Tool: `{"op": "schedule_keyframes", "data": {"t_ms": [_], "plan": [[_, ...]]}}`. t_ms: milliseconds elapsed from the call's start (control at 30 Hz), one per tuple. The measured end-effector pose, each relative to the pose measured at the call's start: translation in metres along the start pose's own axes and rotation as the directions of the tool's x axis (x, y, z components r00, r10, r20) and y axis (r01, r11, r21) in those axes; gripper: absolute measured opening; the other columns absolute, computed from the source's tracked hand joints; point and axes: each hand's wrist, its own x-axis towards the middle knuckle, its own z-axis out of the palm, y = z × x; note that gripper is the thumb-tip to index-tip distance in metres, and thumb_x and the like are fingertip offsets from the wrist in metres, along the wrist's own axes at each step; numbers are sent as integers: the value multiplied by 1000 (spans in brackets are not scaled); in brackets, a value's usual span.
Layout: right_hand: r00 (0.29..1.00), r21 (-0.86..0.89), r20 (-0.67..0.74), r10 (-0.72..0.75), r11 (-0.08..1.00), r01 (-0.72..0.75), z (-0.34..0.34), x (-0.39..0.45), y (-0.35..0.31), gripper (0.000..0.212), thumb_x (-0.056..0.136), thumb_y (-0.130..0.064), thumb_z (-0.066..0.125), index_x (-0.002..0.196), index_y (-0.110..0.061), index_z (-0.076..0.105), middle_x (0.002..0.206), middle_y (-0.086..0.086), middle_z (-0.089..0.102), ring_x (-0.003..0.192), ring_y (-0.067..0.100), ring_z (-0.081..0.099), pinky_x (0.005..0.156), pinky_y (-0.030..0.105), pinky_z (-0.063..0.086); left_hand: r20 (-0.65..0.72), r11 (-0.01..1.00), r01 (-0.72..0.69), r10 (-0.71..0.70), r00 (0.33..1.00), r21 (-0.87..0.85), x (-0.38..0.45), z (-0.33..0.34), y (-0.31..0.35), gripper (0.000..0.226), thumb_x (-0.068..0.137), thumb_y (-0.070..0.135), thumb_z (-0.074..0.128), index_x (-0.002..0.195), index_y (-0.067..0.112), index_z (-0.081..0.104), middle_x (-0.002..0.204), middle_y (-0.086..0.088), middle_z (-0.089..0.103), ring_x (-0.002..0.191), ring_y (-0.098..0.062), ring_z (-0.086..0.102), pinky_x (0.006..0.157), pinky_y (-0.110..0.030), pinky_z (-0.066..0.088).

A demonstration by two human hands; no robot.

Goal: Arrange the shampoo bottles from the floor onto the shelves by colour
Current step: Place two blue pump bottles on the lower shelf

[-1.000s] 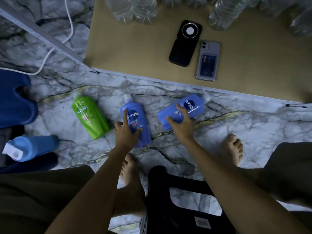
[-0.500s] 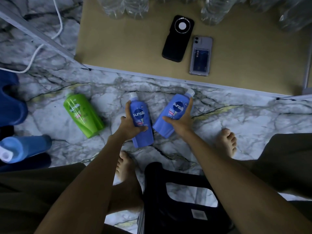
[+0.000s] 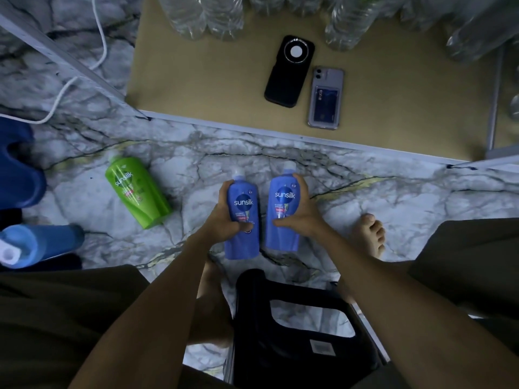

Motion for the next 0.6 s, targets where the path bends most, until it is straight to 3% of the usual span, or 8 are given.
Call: {"op": "schedule_keyframes", "data": {"t_ms": [100,200,300,400,500,600], "plan": [[1000,42,2,-6,999,6,2,-11,-1,130,63,12,88,153,-41,10,151,4,41,128,24,56,88,44,60,10,999,-38,38,999,-24,-10,4,1,110,69,-14,82,146,27,15,117,5,59,95,2,66,76,-25,57],[997,41,52,-56,998,54,-2,-23,-10,118,65,17,85,147,-35,17,139,-5,48,119,15,60,83,30,60,26,996,-93,93,995,-17,-21,1,14,109,65,-3,86,144,35,20,126,2,59,107,-9,65,84,-35,58],[992,30,91,-92,995,90,-9,-32,-25,116,65,16,85,150,-27,19,135,-14,47,114,1,58,85,28,59,31,988,-157,157,987,7,-33,-2,36,104,72,-13,81,139,40,22,127,1,57,107,-5,66,80,-28,56],[983,20,105,-154,988,153,-18,-47,-51,127,63,7,91,156,-33,15,144,-4,50,125,15,59,94,39,57,7,979,-202,202,979,2,-46,-6,61,104,74,-13,79,142,39,21,127,4,58,109,-7,65,81,-29,57],[966,16,84,-245,969,245,-30,-65,-81,124,61,5,93,150,-43,21,142,-5,53,125,16,60,92,35,57,-35,970,-244,244,969,-2,-63,-11,90,104,72,-13,80,147,29,22,125,5,61,112,-12,65,86,-37,58],[937,31,66,-342,940,340,-42,-87,-112,123,60,4,93,150,-45,24,142,-6,54,120,16,63,89,36,59,-55,942,-336,335,941,4,-81,-16,124,99,71,-20,76,145,22,25,122,6,61,105,-5,66,80,-27,56]]}}
